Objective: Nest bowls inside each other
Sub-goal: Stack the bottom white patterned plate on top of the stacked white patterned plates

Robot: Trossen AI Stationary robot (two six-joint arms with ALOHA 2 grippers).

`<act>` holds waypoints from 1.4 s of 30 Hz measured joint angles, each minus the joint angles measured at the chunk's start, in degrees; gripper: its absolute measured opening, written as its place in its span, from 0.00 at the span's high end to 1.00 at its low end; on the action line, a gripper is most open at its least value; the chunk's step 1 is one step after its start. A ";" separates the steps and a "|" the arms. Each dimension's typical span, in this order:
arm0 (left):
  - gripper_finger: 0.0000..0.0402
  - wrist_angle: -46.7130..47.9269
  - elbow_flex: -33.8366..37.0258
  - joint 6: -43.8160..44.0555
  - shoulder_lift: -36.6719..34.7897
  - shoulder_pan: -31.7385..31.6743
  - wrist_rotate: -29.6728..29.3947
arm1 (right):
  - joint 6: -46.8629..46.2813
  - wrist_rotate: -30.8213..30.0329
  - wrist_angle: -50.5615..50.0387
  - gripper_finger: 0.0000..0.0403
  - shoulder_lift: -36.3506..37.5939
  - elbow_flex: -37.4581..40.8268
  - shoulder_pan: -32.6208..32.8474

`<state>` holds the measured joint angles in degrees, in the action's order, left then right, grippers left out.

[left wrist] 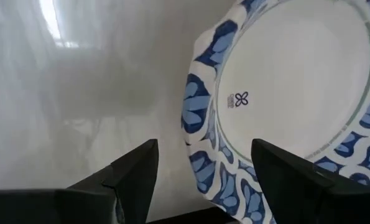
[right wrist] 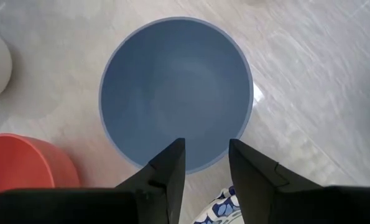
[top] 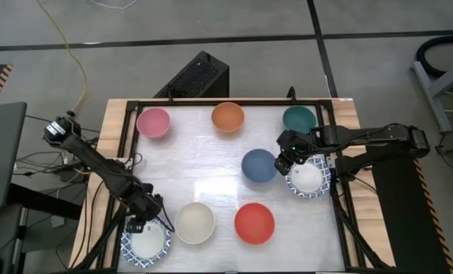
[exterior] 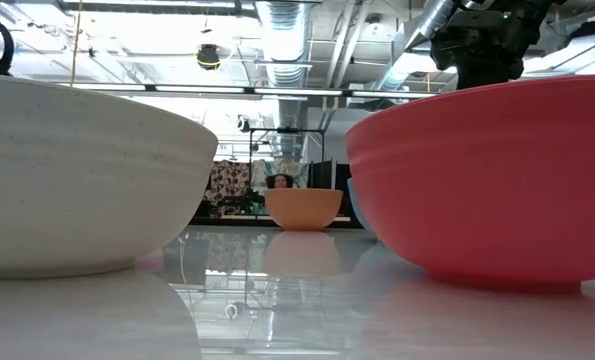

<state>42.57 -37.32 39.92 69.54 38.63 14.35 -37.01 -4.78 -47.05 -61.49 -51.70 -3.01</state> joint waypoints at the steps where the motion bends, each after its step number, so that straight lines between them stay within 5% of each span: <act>1: 0.39 0.06 0.00 -0.19 0.44 0.00 0.01 | -0.01 0.00 0.00 0.64 0.00 0.00 0.00; 7: 0.50 0.13 0.00 -1.90 4.02 0.00 0.94 | 0.00 0.02 -0.02 0.64 0.00 0.00 0.02; 19: 0.97 1.27 -0.04 5.30 5.26 -0.48 1.91 | 0.06 0.06 -0.04 0.64 0.00 0.02 0.04; 27: 0.99 2.65 -2.84 17.89 -0.46 -2.42 -1.84 | 0.19 -1.95 -0.05 0.64 0.00 0.02 2.23; 34: 0.99 13.84 -9.77 25.74 -7.45 -3.50 -4.63 | 0.18 -5.32 -0.02 0.64 0.00 0.02 6.12; 42: 1.00 28.55 -16.53 40.59 -14.32 -3.50 -22.32 | -0.60 -11.20 0.02 0.64 0.00 0.04 9.35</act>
<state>71.12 -53.85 80.51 55.22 35.14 -7.97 -37.61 -15.97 -47.03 -61.49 -51.66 6.34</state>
